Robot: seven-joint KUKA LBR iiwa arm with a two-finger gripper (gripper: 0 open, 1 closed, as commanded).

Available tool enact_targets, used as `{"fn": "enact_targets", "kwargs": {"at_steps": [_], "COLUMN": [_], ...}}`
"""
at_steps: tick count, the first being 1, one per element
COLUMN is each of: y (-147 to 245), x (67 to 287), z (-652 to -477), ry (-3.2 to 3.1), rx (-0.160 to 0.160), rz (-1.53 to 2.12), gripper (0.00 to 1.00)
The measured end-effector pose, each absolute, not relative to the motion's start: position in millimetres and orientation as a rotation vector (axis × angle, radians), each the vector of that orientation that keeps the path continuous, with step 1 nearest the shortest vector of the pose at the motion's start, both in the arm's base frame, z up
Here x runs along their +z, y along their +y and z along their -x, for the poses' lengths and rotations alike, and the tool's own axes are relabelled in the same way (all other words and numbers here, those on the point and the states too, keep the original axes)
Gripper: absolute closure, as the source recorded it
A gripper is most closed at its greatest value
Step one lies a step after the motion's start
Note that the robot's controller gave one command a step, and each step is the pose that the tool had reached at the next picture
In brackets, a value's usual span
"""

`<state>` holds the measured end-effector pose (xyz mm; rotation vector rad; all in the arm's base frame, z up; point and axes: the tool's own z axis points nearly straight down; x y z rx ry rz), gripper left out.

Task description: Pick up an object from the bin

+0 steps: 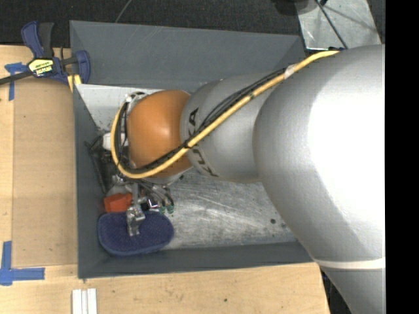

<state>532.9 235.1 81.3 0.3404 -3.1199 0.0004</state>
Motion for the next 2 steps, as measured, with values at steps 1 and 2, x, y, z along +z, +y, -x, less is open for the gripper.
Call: {"fn": "enact_targets", "kwargs": {"at_steps": [1,2], "y": [233.8,211.0], "x": [83.5,229.3], "z": [-531.6,-565.9], "ry": [-3.112,-3.135], "rx": [0.006,-0.002], "rz": [-0.339,-0.332], "gripper": [1.00,1.00]}}
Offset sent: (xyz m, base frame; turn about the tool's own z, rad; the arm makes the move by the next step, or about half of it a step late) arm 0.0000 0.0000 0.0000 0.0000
